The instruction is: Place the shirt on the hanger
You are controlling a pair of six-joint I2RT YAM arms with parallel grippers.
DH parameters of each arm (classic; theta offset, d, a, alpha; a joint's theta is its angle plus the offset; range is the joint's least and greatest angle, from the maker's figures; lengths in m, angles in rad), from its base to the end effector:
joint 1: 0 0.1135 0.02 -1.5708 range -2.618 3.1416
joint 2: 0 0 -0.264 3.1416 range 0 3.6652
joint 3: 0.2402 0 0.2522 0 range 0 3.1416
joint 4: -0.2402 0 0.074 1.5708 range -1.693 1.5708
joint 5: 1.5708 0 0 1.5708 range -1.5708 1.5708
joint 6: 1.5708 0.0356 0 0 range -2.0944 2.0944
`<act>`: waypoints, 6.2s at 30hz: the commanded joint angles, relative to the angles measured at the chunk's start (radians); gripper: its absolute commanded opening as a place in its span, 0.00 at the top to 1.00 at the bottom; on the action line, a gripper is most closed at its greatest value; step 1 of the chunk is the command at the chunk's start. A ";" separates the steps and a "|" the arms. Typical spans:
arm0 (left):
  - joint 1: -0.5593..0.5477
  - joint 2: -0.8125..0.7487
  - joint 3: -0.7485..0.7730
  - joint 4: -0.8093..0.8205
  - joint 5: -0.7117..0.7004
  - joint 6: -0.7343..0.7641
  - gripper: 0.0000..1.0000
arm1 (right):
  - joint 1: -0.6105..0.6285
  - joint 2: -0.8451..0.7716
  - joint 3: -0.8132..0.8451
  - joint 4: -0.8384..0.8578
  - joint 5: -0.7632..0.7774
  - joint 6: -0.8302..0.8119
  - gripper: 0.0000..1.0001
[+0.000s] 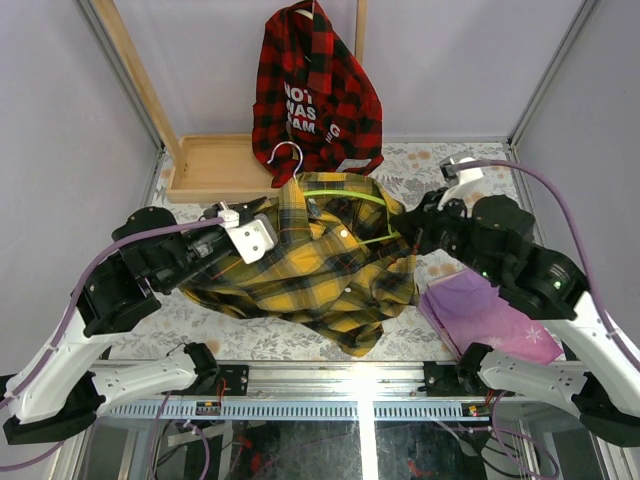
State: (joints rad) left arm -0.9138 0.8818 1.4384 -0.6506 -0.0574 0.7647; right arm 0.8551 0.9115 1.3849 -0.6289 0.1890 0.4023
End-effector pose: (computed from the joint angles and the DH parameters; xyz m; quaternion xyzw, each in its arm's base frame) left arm 0.0856 -0.1076 0.4873 0.5372 0.5082 -0.0290 0.6725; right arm 0.1078 0.1138 0.4704 -0.1100 0.7510 0.3226 0.5656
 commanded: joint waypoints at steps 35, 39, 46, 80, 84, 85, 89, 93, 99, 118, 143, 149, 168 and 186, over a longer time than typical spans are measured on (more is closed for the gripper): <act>-0.143 0.015 -0.120 0.266 -0.232 0.060 1.00 | 0.005 -0.072 -0.043 0.340 -0.023 0.128 0.95; -0.143 -0.020 -0.139 0.275 -0.310 0.104 1.00 | 0.005 -0.146 -0.062 0.160 0.128 0.073 0.95; -0.143 -0.059 -0.169 0.304 -0.406 0.168 1.00 | 0.005 -0.233 -0.081 -0.024 0.293 0.033 0.95; -0.193 0.032 -0.299 0.679 -0.554 0.420 1.00 | 0.005 0.069 0.018 0.320 -0.177 0.185 0.88; -0.248 0.039 -0.334 0.698 -0.570 0.413 1.00 | 0.005 0.132 0.095 0.398 -0.220 0.160 0.88; -0.259 0.044 -0.343 0.703 -0.579 0.413 1.00 | 0.005 0.143 0.115 0.416 -0.244 0.155 0.87; -0.292 0.051 -0.371 0.733 -0.608 0.418 1.00 | 0.005 0.168 0.146 0.436 -0.371 0.122 0.84; -0.295 0.037 -0.377 0.733 -0.594 0.385 1.00 | 0.005 0.122 0.112 0.308 -0.329 0.031 0.65; -0.295 0.004 -0.388 0.674 -0.517 0.285 1.00 | 0.004 0.003 0.106 0.086 -0.025 -0.126 0.48; -0.296 0.067 -0.355 0.656 -0.378 0.142 1.00 | 0.005 0.148 0.155 0.379 -0.130 -0.055 0.28; -0.298 0.025 -0.313 0.595 -0.293 -0.015 0.60 | 0.005 0.220 0.089 0.546 -0.081 -0.067 1.00; -0.298 -0.075 -0.292 0.564 -0.157 -0.227 0.24 | 0.005 0.135 0.046 0.642 -0.093 -0.191 1.00; -0.298 -0.217 -0.446 0.539 -0.336 -0.425 0.15 | 0.005 0.024 0.187 0.683 0.042 -0.269 1.00; -0.298 -0.261 -0.570 0.686 -0.557 -0.409 0.30 | 0.005 -0.046 0.169 0.714 -0.147 -0.279 1.00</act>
State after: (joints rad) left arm -1.2057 0.6182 0.8837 -0.0872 -0.5449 0.3637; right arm 0.8593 0.8951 1.5463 -0.0547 0.1112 0.1371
